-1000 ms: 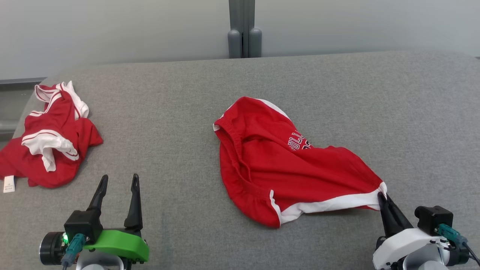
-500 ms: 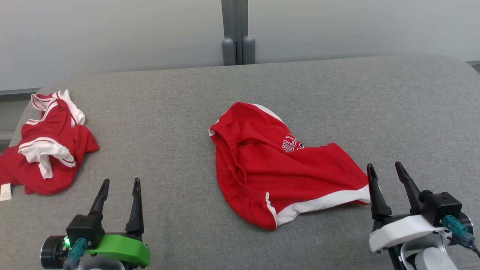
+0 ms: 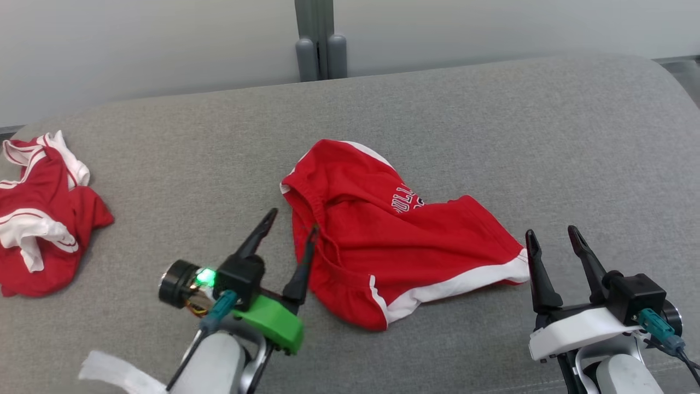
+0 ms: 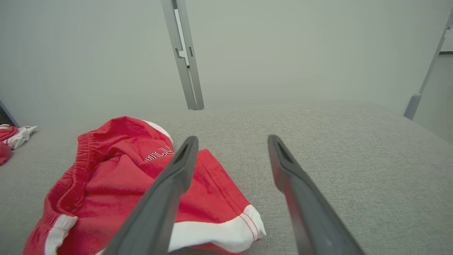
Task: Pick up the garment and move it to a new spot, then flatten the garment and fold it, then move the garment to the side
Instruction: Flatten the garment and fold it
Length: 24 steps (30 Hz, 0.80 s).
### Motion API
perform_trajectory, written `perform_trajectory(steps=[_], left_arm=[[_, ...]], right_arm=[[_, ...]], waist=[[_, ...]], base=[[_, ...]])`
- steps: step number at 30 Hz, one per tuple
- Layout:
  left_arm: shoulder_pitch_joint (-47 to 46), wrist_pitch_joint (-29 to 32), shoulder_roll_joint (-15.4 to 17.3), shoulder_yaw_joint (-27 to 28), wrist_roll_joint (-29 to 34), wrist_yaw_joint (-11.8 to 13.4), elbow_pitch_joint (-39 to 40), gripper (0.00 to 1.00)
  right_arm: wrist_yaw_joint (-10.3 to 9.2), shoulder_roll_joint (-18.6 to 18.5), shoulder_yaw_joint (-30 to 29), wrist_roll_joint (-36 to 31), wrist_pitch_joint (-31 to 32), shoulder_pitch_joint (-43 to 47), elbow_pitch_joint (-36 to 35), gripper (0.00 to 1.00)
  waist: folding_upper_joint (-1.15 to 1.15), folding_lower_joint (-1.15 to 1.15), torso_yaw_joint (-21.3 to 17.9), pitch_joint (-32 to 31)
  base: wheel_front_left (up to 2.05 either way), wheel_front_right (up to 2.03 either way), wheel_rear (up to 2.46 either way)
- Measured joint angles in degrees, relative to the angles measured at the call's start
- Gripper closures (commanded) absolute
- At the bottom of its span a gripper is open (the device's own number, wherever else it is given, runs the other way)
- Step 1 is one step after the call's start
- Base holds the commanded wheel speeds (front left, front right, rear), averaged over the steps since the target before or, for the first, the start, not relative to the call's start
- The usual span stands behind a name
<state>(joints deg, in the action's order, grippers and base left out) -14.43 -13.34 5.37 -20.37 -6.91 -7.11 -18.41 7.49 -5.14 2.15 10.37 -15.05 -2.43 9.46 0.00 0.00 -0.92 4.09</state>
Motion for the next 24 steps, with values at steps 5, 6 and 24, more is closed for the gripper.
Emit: perform_trajectory(steps=[5,6,24], left_arm=[[-4.5,1.4,-0.6,-8.3,-0.8,-0.2,-2.4,0.00],[-5.2,1.7,-0.6,-9.7,-1.1,-0.3,-2.9,0.00],[-7.9,8.3,4.7,-22.4,-7.5,0.3,-13.6,0.00]], right_arm=[[0.00,0.2,0.1,0.0,0.0,-0.7,0.1,0.00],[0.00,0.3,0.1,0.0,0.0,-0.9,0.2,0.00],[0.00,0.9,-1.5,0.1,0.0,-1.7,0.4,0.00]], waist=[[0.00,0.00,-2.1,1.3],[0.00,0.00,-2.5,1.5],[0.00,0.00,-6.4,4.2]], base=[[0.00,0.00,0.00],[0.00,0.00,0.00],[0.00,0.00,0.00]])
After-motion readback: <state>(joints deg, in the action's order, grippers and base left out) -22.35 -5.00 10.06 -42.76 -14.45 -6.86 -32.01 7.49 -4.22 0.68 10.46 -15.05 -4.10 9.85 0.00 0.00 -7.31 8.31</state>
